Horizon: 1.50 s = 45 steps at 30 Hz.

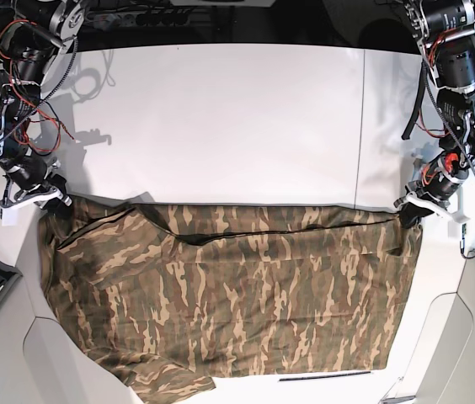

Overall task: Fold the T-shirt properly
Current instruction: 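Pull the held shoulders back toward the collar side with both grippers, then lower the shirt and open both grippers, releasing the shoulders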

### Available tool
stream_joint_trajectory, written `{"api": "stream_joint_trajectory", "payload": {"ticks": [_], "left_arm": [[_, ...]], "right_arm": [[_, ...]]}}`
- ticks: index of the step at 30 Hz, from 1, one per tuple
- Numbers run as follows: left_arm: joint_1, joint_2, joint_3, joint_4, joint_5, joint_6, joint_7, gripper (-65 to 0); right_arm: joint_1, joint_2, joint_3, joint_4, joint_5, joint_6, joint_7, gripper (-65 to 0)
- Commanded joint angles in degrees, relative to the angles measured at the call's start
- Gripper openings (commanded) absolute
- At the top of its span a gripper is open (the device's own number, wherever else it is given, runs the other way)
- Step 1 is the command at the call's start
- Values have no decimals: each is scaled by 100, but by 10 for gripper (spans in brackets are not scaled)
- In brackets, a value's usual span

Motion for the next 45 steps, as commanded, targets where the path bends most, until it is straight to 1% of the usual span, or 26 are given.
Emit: {"api": "stream_joint_trajectory", "payload": {"ticks": [1,3,7,11,13,15,21,23,26,29,33,36,39,41,45], "left_arm": [[-85,-98,-13,188,-68,-127,-57,-650],[-35,-103,-13,400,-68,-125,17,-650],[267,-101,-31,1193,-68,-101,289,-650],[616,-120,-61,1904,-70,136,400,-650],[789,-116,-114,2175,-70,205,538,-650],[1012,-116,-181,2457,-68,201,638,-650],[1797,-114,-522,3438,-92,205,785,-650],[2079,-114,-684,3755,-238,205,944,-650],[2500,-114,-960,4113,-315,205,1019,-650],[2841,-114,-1257,4295,-365,205,1036,-650],[3228,-114,-1622,4411,-708,201,1213,-650],[3445,-114,-1814,4417,-809,201,1318,-650],[3639,-114,-1899,4417,-953,186,1360,-650],[3759,-111,-1902,4419,-1019,111,1362,-650],[3976,-74,-1902,4433,-1038,87,1370,-650]], "right_arm": [[118,66,11,164,81,87,-92,-650],[98,66,17,293,107,87,-354,-650],[-186,63,17,791,267,87,-542,-650],[-570,66,17,1362,396,85,-710,-650],[-807,66,17,1672,466,85,-780,-650],[-1082,72,17,2009,570,85,-850,-650],[-1707,79,42,2796,979,85,-1311,-650],[-1873,81,55,2999,1082,85,-1453,-650],[-2155,81,55,3283,1119,85,-1493,-650],[-2406,81,57,3484,1224,85,-1565,-650],[-2734,81,57,3617,1373,85,-1655,-650],[-2977,81,87,3687,1499,85,-1668,-650],[-3147,79,195,3742,1672,87,-1714,-650],[-3241,81,293,3786,1773,87,-1784,-650],[-3386,79,525,3814,2085,107,-2085,-650]]}}
